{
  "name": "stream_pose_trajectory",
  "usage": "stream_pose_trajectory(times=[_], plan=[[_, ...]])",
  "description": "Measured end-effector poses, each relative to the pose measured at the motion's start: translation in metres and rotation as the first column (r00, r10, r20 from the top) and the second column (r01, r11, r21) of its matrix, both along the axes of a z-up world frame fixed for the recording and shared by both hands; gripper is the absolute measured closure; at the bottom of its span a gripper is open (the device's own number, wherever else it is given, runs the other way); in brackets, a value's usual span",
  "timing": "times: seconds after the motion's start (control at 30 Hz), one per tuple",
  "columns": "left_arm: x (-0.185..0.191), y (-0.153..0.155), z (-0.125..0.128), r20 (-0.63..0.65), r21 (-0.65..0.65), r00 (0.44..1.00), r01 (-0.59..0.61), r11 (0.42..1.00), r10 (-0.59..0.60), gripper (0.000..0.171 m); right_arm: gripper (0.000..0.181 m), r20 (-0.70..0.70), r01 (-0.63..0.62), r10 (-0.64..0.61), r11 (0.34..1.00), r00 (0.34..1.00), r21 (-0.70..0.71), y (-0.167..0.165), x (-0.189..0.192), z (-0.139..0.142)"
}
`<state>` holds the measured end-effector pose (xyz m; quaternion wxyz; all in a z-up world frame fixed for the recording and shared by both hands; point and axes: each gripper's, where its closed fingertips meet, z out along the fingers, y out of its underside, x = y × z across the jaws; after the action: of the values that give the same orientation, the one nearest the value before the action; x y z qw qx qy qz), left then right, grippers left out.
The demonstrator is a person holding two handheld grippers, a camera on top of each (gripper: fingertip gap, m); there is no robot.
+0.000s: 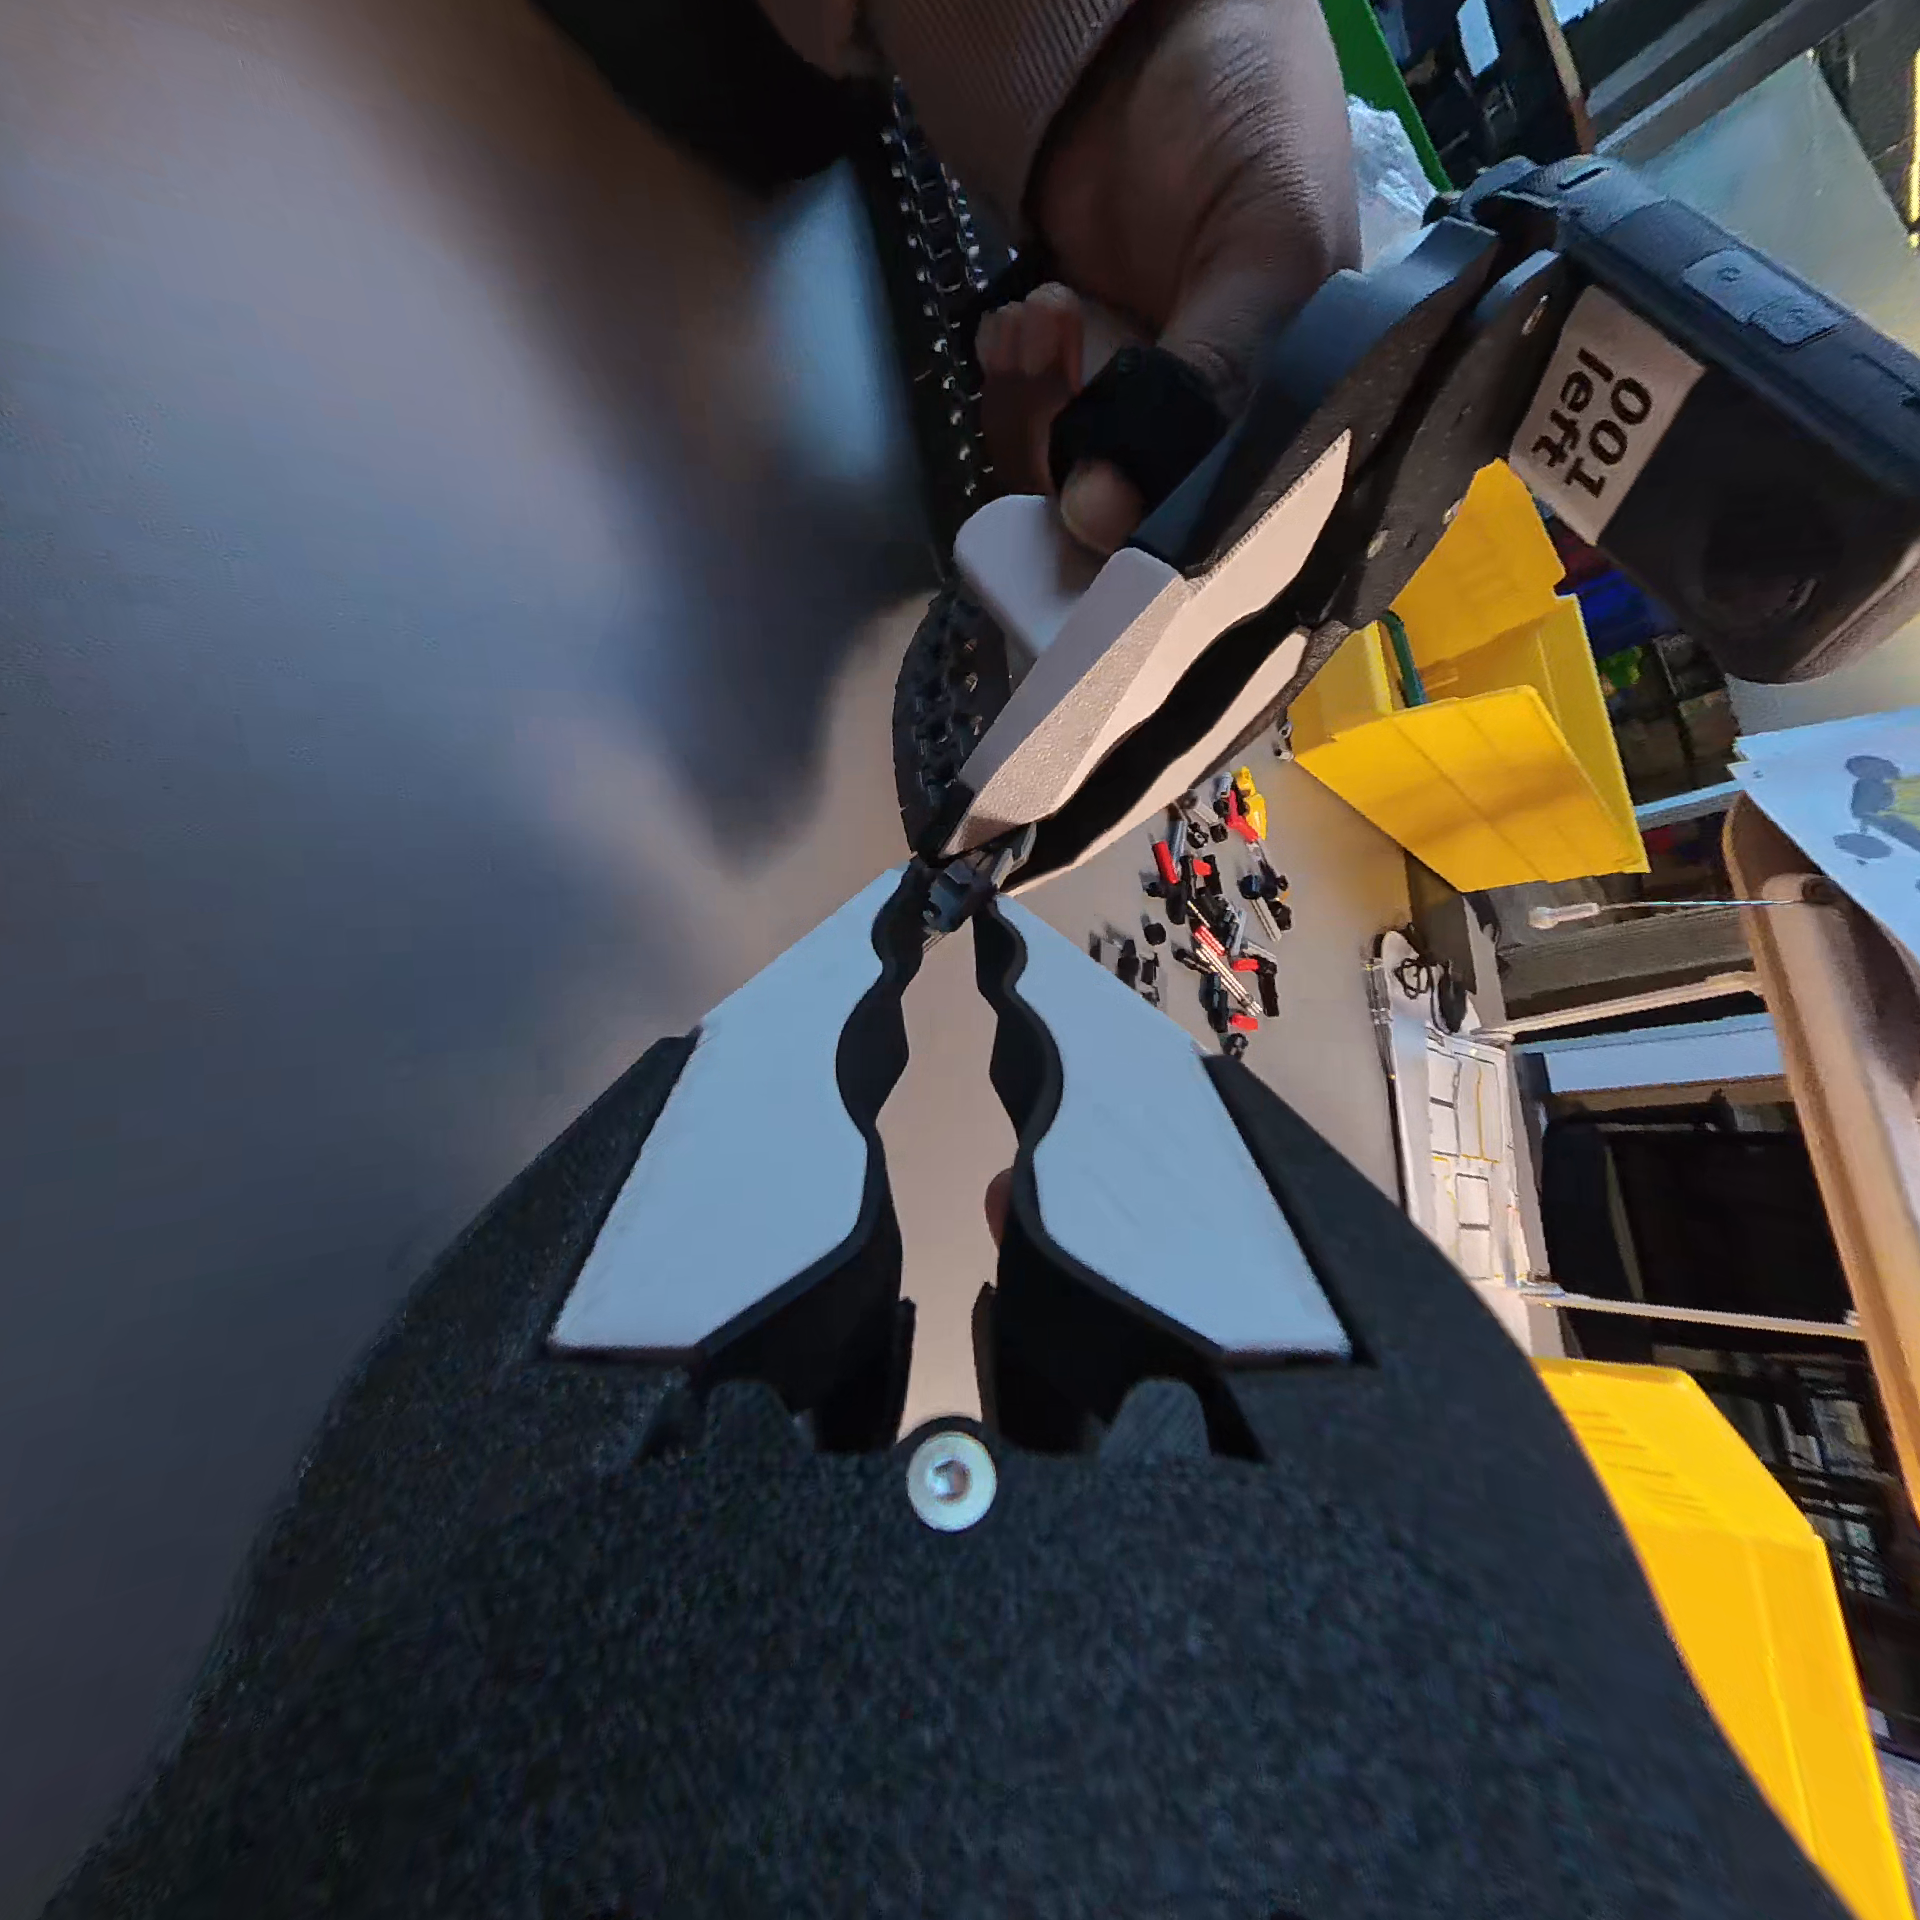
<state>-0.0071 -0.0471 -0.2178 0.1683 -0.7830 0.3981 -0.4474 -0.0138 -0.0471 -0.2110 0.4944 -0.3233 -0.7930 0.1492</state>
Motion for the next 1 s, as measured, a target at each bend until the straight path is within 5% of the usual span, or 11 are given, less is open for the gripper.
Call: stream_pose_trajectory(times=[0.1,0.2,0.3,0.4,0.73,0.9,1.0], plan=[[-0.001,-0.002,0.003,0.001,0.063,1.000,0.011,0.998,-0.011,0.164,0.176,-0.002,0.016,-0.017,0.965,1.000,-0.260,-0.001,0.000,0.002],[-0.003,0.005,0.018,0.011,0.252,1.000,-0.015,0.968,0.012,0.162,0.176,0.001,0.057,-0.077,0.731,0.997,-0.680,0.008,-0.001,0.017],[-0.011,0.016,0.023,-0.047,0.436,0.995,-0.057,0.898,0.086,0.158,0.176,0.011,0.070,-0.109,0.560,0.994,-0.826,0.016,0.002,0.027],[-0.011,0.015,0.024,-0.039,0.509,0.993,-0.076,0.857,0.112,0.160,0.176,0.005,0.066,-0.109,0.566,0.994,-0.822,0.016,0.003,0.029],[0.000,0.012,0.031,-0.004,0.561,0.996,-0.071,0.825,0.088,0.163,0.176,-0.020,0.042,-0.069,0.790,0.997,-0.612,0.013,0.007,0.025],[0.002,0.011,0.036,0.106,0.433,0.989,-0.139,0.890,0.102,0.169,0.175,-0.025,0.039,-0.070,0.776,0.997,-0.629,0.014,0.010,0.028],[0.004,0.012,0.031,0.075,0.451,0.991,-0.132,0.883,0.109,0.169,0.175,-0.008,0.048,-0.069,0.760,0.998,-0.648,0.014,0.011,0.024]])
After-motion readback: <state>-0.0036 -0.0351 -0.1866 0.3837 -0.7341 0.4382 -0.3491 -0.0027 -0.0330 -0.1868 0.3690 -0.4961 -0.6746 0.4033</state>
